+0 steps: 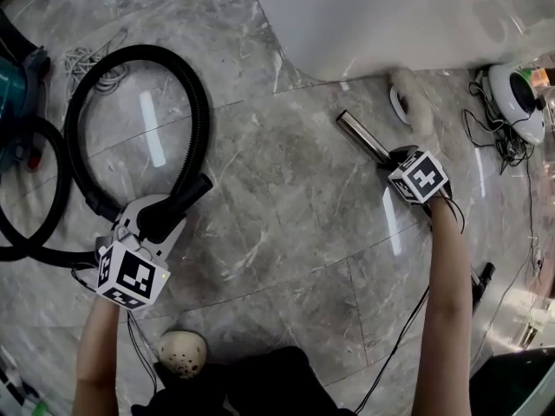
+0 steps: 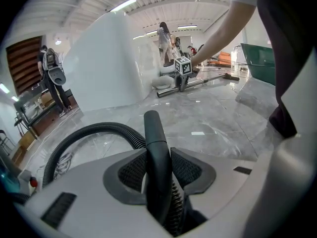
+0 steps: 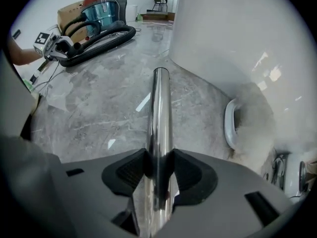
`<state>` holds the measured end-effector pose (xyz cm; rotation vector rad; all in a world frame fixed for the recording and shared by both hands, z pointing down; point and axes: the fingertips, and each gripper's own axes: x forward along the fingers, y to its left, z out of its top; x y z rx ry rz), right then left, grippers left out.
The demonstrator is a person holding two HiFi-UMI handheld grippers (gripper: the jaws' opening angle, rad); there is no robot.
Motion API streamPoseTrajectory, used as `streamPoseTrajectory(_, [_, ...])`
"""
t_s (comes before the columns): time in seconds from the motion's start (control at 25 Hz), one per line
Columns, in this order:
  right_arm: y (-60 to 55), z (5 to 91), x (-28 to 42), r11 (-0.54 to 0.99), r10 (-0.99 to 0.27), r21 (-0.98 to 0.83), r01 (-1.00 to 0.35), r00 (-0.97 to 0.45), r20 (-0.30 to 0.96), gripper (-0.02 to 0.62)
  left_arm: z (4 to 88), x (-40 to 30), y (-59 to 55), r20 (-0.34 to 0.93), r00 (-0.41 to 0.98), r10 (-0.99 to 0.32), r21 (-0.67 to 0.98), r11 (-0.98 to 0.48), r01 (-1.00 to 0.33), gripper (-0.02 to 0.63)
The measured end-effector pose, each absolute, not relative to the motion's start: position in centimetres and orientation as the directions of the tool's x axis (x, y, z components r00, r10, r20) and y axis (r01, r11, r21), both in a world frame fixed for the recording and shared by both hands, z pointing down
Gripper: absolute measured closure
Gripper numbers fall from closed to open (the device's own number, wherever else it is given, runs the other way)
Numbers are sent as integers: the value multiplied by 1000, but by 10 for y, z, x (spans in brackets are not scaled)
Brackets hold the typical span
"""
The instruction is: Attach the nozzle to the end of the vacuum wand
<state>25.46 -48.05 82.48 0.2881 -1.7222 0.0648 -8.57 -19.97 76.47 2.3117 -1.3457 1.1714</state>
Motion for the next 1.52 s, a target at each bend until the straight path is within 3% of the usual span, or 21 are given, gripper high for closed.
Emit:
streamPoseTrajectory(0.12, [-475,821,253,959,-220,184,-215,-161,962,416,760,-85,-200,724,279,-631,-178,-562,-808,448])
streamPoseTrajectory(0.36, [-429,811,242,977,-198,175,-124,-206,958,416,756,-84,-181,738,310,-599,-169,-609,-775,448])
streamPoseTrajectory(0.84, [-377,735,227,941,-298,332,68,-298,907,413,732,-73,-156,737,341,-584,-204,-672,-712,448])
streamPoseTrajectory(1.52, [-223,709,144,789,-121,361,497,-450,885,390,705,-61,-113,756,415,-506,-186,-775,-604,448])
